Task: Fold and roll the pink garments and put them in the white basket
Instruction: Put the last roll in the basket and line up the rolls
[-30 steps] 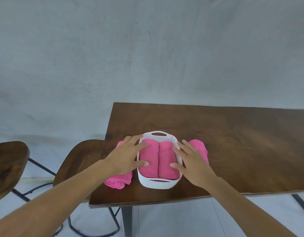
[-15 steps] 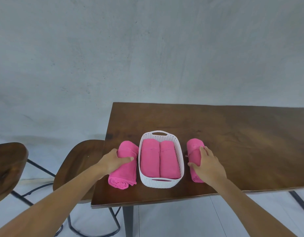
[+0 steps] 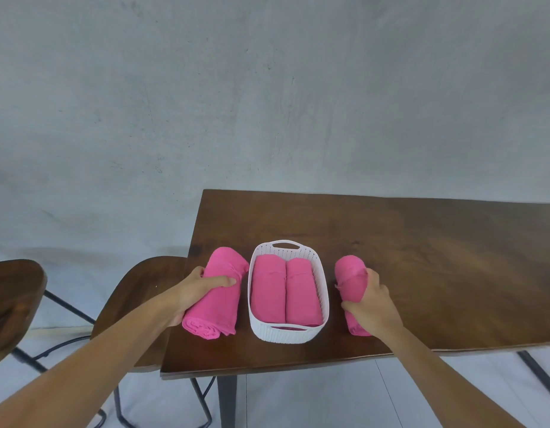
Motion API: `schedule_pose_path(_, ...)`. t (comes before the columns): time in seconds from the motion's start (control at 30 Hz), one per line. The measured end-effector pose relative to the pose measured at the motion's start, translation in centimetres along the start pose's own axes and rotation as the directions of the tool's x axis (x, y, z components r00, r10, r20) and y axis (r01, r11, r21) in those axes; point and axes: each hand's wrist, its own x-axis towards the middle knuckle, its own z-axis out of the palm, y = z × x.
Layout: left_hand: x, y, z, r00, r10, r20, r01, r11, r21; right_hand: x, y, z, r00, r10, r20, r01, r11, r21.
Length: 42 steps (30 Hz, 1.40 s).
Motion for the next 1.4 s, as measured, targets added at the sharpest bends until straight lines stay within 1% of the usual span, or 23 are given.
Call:
schedule_pose_path(0.13, -1.3, 1.2, -1.1, 0.997, 0.031, 0.07, -0.028, 0.999, -0.036, 0.3, 0.2, -1.8, 0.999, 0.016, -0.047, -0.005, 0.976, 0.217)
schedule_pose_path(0.23, -2.6, 2.2, -1.2, 0.99, 0.045, 0.13, -0.025, 0.987, -0.157, 0.1, -0.3, -3.6, 1.0, 0.02, -0.004, -0.017, 0.927, 0.374)
schedule_pose_path(0.3, -2.9, 2.8, -0.9, 0.988, 0.078, 0.13, -0.05, 0.976, -0.213, -0.3, -0.9, -4.8, 0.999, 0.004, 0.035, -0.019, 0.885, 0.466)
schedule_pose_path(0.4, -2.6, 3.9, -0.1, 0.987, 0.119, 0.107, -0.094, 0.973, -0.211, -0.9, -2.2, -5.6, 0.998, -0.028, 0.059, -0.01, 0.824, 0.566)
schedule_pose_path(0.47, -2.6, 4.8, 0.9, 0.991, 0.119, 0.056, -0.11, 0.984, -0.14, -1.4, -3.2, -5.7, 0.995, -0.039, 0.087, -0.024, 0.782, 0.623)
schedule_pose_path(0.53, -3.1, 6.0, 2.2, 0.989, 0.148, 0.009, -0.147, 0.988, -0.056, -1.8, -4.0, -5.5, 0.988, -0.055, 0.143, -0.057, 0.733, 0.678)
schedule_pose_path(0.67, -2.9, 7.4, 4.9, 0.982, 0.163, -0.1, -0.165, 0.986, -0.009, -2.7, -5.7, -4.9, 0.966, -0.112, 0.232, -0.098, 0.674, 0.732)
schedule_pose_path(0.7, -2.6, 7.6, 5.5, 0.977, 0.169, -0.134, -0.165, 0.986, 0.035, -3.0, -6.2, -4.6, 0.962, -0.121, 0.243, -0.104, 0.662, 0.743)
schedule_pose_path(0.8, -2.3, 8.3, 7.3, 0.956, 0.187, -0.224, -0.142, 0.969, 0.202, -3.6, -7.7, -3.9, 0.949, -0.138, 0.283, -0.142, 0.614, 0.777)
schedule_pose_path(0.93, -1.8, 8.6, 9.8, 0.945, 0.18, -0.274, -0.102, 0.956, 0.277, -4.2, -9.4, -2.6, 0.935, -0.159, 0.317, -0.194, 0.518, 0.833)
schedule_pose_path(1.0, -1.2, 8.2, 10.8, 0.93, 0.192, -0.312, -0.089, 0.945, 0.316, -4.5, -9.7, -1.8, 0.94, -0.172, 0.293, -0.158, 0.542, 0.826)
schedule_pose_path(1.1, -0.5, 7.8, 11.6, 0.914, 0.216, -0.342, -0.087, 0.93, 0.357, -4.5, -9.8, -1.4, 0.947, -0.192, 0.256, -0.078, 0.637, 0.767)
schedule_pose_path(1.17, -0.2, 7.7, 11.8, 0.901, 0.234, -0.364, -0.061, 0.902, 0.428, -4.1, -9.7, -1.5, 0.939, -0.217, 0.268, -0.046, 0.693, 0.719)
schedule_pose_path(1.23, -0.2, 7.7, 12.0, 0.877, 0.267, -0.4, -0.021, 0.852, 0.523, -3.9, -9.7, -1.8, 0.926, -0.236, 0.295, -0.027, 0.737, 0.675)
schedule_pose_path(1.27, -0.2, 7.7, 12.1, 0.874, 0.267, -0.406, -0.007, 0.843, 0.538, -3.8, -9.7, -1.7, 0.925, -0.238, 0.297, -0.011, 0.762, 0.647)
schedule_pose_path(1.3, -0.2, 7.7, 12.2, 0.875, 0.259, -0.409, 0.0, 0.845, 0.535, -3.8, -9.7, -1.6, 0.932, -0.226, 0.282, 0.016, 0.806, 0.591)
schedule_pose_path(1.37, 0.1, 7.5, 12.2, 0.88, 0.256, -0.4, -0.024, 0.865, 0.501, -3.7, -9.7, -1.0, 0.959, -0.199, 0.204, 0.097, 0.901, 0.422)
schedule_pose_path(1.4, 0.1, 7.4, 12.1, 0.889, 0.259, -0.379, -0.055, 0.88, 0.471, -3.7, -9.7, -0.7, 0.966, -0.201, 0.16, 0.13, 0.919, 0.372)
